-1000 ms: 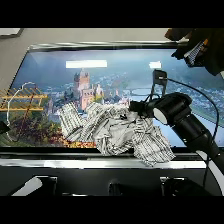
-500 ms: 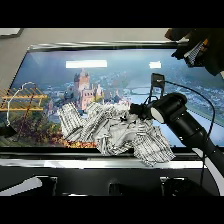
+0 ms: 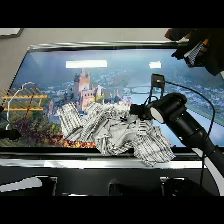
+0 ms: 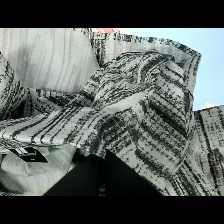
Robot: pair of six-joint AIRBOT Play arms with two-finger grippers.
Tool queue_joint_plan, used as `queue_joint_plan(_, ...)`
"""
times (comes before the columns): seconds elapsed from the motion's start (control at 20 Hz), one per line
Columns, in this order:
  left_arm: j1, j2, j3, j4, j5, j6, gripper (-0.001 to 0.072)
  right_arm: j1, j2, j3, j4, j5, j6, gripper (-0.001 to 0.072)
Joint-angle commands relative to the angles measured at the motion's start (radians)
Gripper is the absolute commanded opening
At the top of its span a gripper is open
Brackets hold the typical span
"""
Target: Fold the clothes and pants, and hang the long-sleeved shirts on hangers.
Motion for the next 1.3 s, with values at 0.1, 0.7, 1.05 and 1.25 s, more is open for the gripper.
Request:
queue_joint_plan(0.1, -0.001, -0.04, 0.0, 0.0, 0.066, 0.042, 0.0627, 0.001, -0.001, 0.0, 0.0, 0.001, -0.002, 0.0042)
queue_joint_plan(0.7, -0.042, -0.079, 0.018, -0.076, 0.079, 0.049, 0.0034, 0.001, -0.001, 0.0, 0.0, 0.009, -0.002, 0.0041)
queue_joint_plan(1.05, -0.044, 0.052, 0.13, -0.226, 0.079, 0.048, 0.0033, 0.001, -0.001, 0.0, 0.0, 0.028, -0.002, 0.0042)
queue_joint_plan(1.25, -0.044, 0.162, 0.171, -0.322, 0.079, 0.045, 0.0032, 0.001, -0.001, 0.0, -0.001, 0.028, -0.003, 0.0042)
